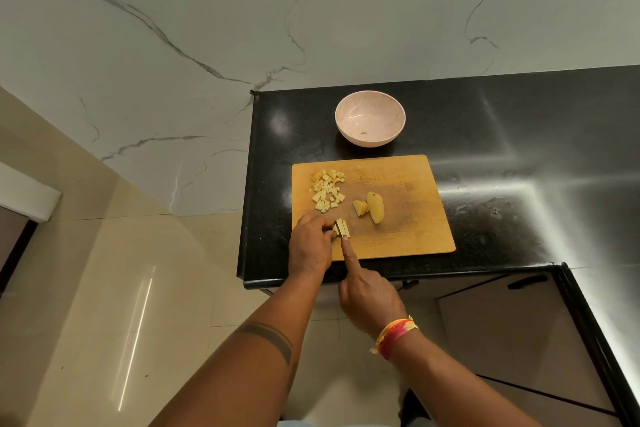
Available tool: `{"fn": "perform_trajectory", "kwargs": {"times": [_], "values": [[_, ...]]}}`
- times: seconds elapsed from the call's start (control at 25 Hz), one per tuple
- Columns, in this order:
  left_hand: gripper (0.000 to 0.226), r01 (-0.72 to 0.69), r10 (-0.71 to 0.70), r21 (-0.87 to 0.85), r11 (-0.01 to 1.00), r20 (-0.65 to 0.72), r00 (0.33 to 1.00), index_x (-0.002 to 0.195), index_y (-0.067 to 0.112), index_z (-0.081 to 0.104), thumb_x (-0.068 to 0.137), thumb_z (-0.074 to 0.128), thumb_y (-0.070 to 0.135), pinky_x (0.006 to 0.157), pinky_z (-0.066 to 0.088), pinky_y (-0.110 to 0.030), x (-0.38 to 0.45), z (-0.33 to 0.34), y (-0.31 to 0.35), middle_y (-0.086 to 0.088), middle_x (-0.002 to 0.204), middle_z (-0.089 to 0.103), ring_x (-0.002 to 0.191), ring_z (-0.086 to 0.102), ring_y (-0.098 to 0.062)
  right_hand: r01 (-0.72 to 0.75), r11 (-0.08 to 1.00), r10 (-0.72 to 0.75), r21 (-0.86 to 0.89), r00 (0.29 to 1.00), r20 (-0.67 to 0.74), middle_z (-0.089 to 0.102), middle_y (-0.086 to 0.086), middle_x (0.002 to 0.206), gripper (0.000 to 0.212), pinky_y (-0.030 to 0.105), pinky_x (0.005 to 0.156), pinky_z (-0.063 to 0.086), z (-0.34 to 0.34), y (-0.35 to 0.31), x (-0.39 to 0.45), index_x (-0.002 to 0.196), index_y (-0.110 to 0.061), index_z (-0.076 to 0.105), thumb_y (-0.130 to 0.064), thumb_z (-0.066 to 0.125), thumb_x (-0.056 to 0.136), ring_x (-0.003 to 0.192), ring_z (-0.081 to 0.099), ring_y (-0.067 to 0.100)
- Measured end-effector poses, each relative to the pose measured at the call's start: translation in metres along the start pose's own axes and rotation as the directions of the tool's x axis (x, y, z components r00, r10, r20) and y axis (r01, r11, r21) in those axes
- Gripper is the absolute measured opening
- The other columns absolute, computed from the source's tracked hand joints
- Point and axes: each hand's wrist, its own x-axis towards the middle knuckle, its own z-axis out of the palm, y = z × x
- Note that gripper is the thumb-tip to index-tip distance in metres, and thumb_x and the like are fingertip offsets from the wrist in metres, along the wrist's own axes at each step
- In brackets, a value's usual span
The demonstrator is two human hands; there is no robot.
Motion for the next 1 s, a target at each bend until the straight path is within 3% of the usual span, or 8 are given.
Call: {"fn": "perform_trajectory", "kwargs": {"times": [0.16,0.32,0.4,0.64,0.76,0.88,1.0], "values": [[0.021,0.023,-0.023,-0.017,1.000,0.000,1.000,0.113,0.020,0.075,0.095,0.069,0.012,0.086,0.046,-0.018,0.002,0.000,0.001,0.003,0.121,0.062,0.105,0.059,-0.013,-0.002,1.000,0.002,-0.012,1.000,0.016,0.057,0.000,0.072,0.075,0.033,0.051,0.037,-0.001,-0.006,0.010,0.162,-0.033,-0.007,-0.026,0.037,0.102,0.059,0.054,0.017],[0.017,0.052,-0.052,0.008,0.999,-0.006,0.999,0.109,0.018,0.075,0.095,0.069,0.012,0.071,0.033,-0.006,0.004,0.000,0.004,0.004,0.119,0.062,0.098,0.055,-0.007,0.005,1.000,-0.005,-0.015,1.000,0.028,0.055,-0.001,0.069,0.076,0.032,0.048,0.032,0.000,-0.005,0.009,0.162,-0.031,-0.009,-0.025,0.037,0.103,0.057,0.052,0.015],[0.014,0.050,-0.050,0.020,0.999,-0.012,0.999,0.106,0.018,0.074,0.094,0.070,0.012,0.069,0.032,-0.008,0.004,0.001,0.004,0.004,0.117,0.062,0.096,0.054,-0.007,0.012,1.000,-0.012,-0.011,0.999,0.044,0.055,-0.001,0.068,0.078,0.031,0.048,0.033,0.003,0.000,-0.002,0.162,-0.030,-0.013,-0.025,0.037,0.103,0.057,0.052,0.015],[0.017,0.036,-0.036,0.006,0.999,-0.002,0.999,0.110,0.020,0.074,0.095,0.069,0.013,0.081,0.041,-0.017,0.001,0.000,0.006,0.006,0.120,0.060,0.099,0.051,-0.006,0.013,1.000,-0.013,0.011,1.000,0.019,0.059,-0.003,0.068,0.079,0.031,0.048,0.041,0.003,0.012,-0.025,0.161,-0.035,-0.014,-0.024,0.036,0.101,0.056,0.056,0.015],[0.025,0.054,-0.054,-0.035,0.998,-0.010,0.998,0.118,0.019,0.071,0.098,0.060,0.011,0.091,0.051,-0.025,-0.002,0.000,0.007,0.004,0.128,0.057,0.109,0.056,-0.012,0.034,0.998,-0.032,0.047,0.999,-0.030,0.059,-0.005,0.066,0.078,0.032,0.049,0.042,-0.003,0.017,-0.028,0.161,-0.038,-0.010,-0.025,0.038,0.101,0.054,0.056,0.015],[0.032,0.058,-0.058,-0.048,0.997,0.011,0.998,0.128,0.022,0.063,0.097,0.059,0.027,0.096,0.053,-0.033,-0.009,0.005,0.010,0.002,0.133,0.051,0.119,0.055,-0.017,-0.004,0.997,0.010,0.076,0.997,-0.079,0.057,-0.005,0.063,0.078,0.032,0.046,0.035,-0.010,0.023,-0.020,0.163,-0.037,-0.005,-0.024,0.041,0.101,0.052,0.053,0.015],[0.053,-0.008,-0.001,0.117,0.993,0.076,0.997,0.138,0.027,0.051,0.092,0.066,0.049,0.096,0.048,-0.033,-0.010,0.011,0.017,0.001,0.133,0.040,0.122,0.043,-0.016,-0.023,0.995,0.031,0.102,0.996,-0.082,0.056,-0.005,0.062,0.078,0.032,0.048,0.035,-0.013,0.025,-0.012,0.163,-0.037,-0.004,-0.023,0.042,0.101,0.052,0.052,0.014]]}}
